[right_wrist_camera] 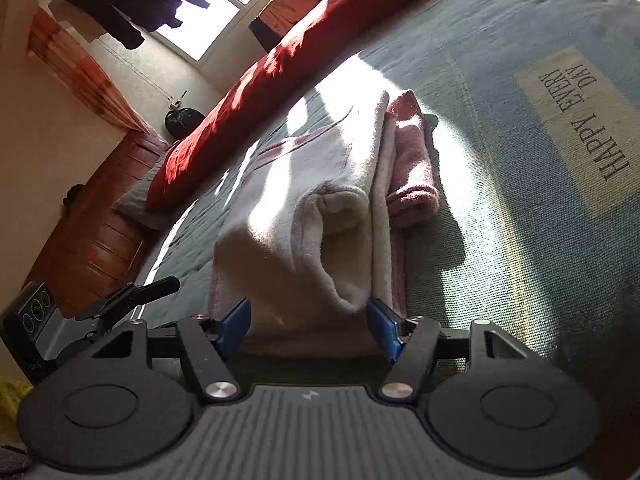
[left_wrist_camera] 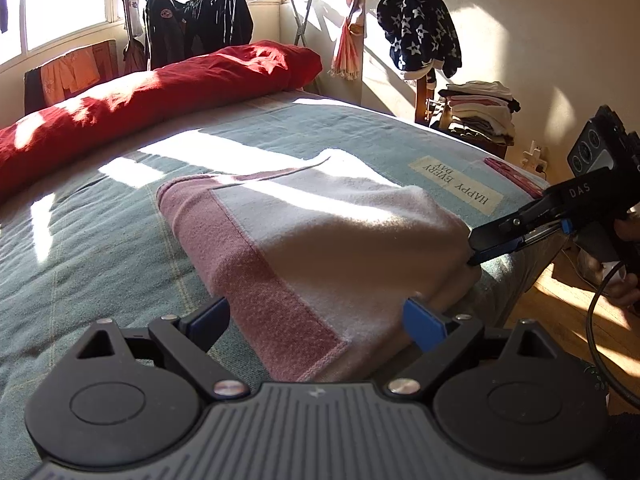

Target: Fold clothes

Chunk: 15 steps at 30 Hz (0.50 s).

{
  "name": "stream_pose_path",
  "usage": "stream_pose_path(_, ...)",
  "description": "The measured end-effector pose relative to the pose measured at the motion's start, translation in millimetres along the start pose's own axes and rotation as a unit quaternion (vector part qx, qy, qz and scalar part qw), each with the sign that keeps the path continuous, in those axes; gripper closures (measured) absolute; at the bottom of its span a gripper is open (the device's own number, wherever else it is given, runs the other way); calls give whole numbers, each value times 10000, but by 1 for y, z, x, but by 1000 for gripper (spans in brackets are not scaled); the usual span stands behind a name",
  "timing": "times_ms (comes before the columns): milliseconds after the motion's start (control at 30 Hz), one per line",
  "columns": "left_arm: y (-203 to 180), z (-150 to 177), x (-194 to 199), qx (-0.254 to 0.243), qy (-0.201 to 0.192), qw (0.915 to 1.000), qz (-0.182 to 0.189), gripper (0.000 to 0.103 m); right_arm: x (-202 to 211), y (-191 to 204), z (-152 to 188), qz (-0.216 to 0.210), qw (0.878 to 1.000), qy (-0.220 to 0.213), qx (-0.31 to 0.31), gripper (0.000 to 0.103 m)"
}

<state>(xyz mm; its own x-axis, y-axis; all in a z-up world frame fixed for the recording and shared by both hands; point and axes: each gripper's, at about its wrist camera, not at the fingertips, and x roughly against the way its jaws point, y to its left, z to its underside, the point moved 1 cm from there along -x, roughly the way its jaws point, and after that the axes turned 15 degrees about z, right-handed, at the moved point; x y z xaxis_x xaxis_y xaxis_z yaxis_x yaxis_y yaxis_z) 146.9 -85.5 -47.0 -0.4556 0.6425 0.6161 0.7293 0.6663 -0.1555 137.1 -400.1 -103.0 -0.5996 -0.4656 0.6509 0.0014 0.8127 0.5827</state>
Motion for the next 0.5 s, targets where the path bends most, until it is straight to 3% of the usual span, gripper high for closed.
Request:
stream_pose_path(67, -1, 0, 1, -10, 6, 10000, -12, 9, 4, -2, 0, -25, 9996, -129, -243, 34)
stream_pose_path(133, -1, -1, 1, -4, 16, 10000, -3, 9, 9, -5, 0, -310, 9981, -217, -490, 34)
stream_pose_path(200, -1, -1, -1, 6, 28, 10000, 12, 9, 8, -8, 1, -602, 9955, -153, -720, 27)
stream_pose_path(367, -3, -1, -5, 19, 53, 10000, 40, 9, -16, -15, 9, -337, 9956, 214, -852, 26)
stream_pose_path(500, -5, -1, -5, 1, 89, 10000, 27, 9, -26, -19, 6, -546, 9927, 156, -1068, 26)
